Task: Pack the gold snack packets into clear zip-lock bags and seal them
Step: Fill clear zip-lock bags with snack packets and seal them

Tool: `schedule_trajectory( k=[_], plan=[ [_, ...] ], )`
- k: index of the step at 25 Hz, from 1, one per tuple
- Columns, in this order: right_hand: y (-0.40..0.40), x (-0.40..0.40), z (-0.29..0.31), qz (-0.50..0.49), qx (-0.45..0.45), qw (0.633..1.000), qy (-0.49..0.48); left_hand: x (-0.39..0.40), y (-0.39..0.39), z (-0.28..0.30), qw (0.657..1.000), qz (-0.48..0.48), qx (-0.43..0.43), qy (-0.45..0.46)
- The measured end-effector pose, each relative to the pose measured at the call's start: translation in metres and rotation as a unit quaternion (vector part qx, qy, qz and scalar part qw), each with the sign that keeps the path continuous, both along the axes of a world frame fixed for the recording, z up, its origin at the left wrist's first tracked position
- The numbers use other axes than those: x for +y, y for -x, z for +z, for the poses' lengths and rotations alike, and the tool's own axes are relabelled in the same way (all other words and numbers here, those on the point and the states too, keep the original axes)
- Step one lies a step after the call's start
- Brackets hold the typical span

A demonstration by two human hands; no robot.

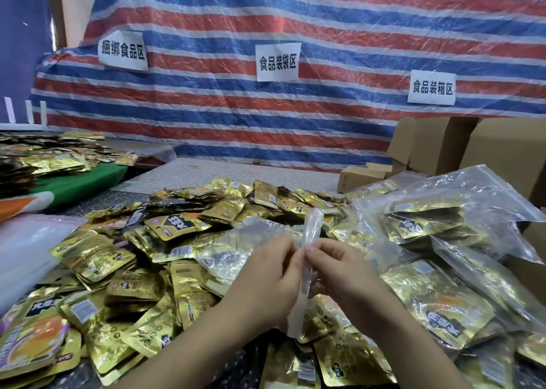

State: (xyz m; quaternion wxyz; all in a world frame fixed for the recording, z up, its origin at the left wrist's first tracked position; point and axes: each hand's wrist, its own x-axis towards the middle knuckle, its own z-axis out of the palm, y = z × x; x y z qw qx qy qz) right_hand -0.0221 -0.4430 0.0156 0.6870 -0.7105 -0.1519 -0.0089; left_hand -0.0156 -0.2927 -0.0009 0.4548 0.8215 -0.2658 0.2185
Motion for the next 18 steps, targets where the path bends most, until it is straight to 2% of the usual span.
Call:
schedule_trajectory(
  k=[4, 9, 14, 18],
  plan=[
    [-0.001, 0.001, -0.002, -0.023, -0.023, 0.999, 0.015, 0.005, 0.002, -0.002, 0.998, -0.022, -0.016, -0.049],
    [0.001, -0.002, -0.003, -0.003, -0.016, 1.000, 0.022, 0.014, 0.003, -0.001, 0.991, -0.033, -0.042, -0.127],
    [0.004, -0.009, 0.000, 0.047, 0.036, 0.998, 0.032, 0.016, 0.002, 0.001, 0.989, -0.017, -0.030, -0.143],
    [0.006, -0.008, 0.001, 0.056, 0.029, 0.995, 0.073, 0.017, 0.002, 0.002, 0.988, -0.011, -0.014, -0.156]
  ],
)
